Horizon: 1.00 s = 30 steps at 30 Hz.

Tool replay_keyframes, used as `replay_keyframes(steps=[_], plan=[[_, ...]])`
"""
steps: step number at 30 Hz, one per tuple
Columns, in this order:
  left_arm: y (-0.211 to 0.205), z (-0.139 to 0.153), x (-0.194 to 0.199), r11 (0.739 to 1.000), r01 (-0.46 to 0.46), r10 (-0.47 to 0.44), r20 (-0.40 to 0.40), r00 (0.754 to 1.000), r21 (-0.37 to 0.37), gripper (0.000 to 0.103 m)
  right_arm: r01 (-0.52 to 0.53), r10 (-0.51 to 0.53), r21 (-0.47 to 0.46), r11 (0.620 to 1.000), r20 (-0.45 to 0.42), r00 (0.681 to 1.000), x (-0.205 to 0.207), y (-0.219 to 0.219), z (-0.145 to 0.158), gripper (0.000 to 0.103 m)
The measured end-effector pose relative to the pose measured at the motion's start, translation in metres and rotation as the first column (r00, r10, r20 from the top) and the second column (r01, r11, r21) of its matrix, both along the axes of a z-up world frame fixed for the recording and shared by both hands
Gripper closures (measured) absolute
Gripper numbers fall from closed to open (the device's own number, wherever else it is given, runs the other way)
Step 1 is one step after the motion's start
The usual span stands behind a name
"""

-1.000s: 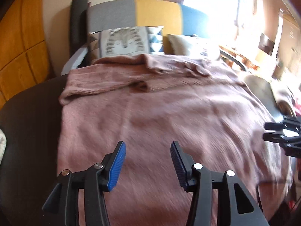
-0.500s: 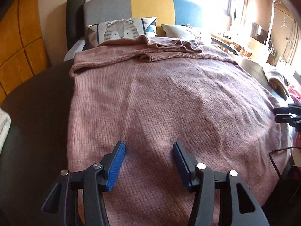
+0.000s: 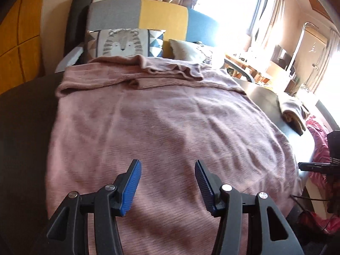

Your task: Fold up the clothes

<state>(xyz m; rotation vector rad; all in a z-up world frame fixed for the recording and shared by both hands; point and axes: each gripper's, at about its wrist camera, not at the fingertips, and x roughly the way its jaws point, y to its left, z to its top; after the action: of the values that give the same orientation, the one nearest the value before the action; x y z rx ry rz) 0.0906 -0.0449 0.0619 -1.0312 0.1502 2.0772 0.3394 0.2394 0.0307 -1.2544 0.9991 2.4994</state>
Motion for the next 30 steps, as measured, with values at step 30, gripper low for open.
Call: replay_keyframes(steps=[30], plan=[[0.145, -0.024, 0.072, 0.924, 0.367, -0.378, -0.112, 0.919, -0.104, 0.047, 0.119, -0.095, 0.139, 0.983, -0.166, 0.982, 0.014, 0.002, 0.036, 0.092]])
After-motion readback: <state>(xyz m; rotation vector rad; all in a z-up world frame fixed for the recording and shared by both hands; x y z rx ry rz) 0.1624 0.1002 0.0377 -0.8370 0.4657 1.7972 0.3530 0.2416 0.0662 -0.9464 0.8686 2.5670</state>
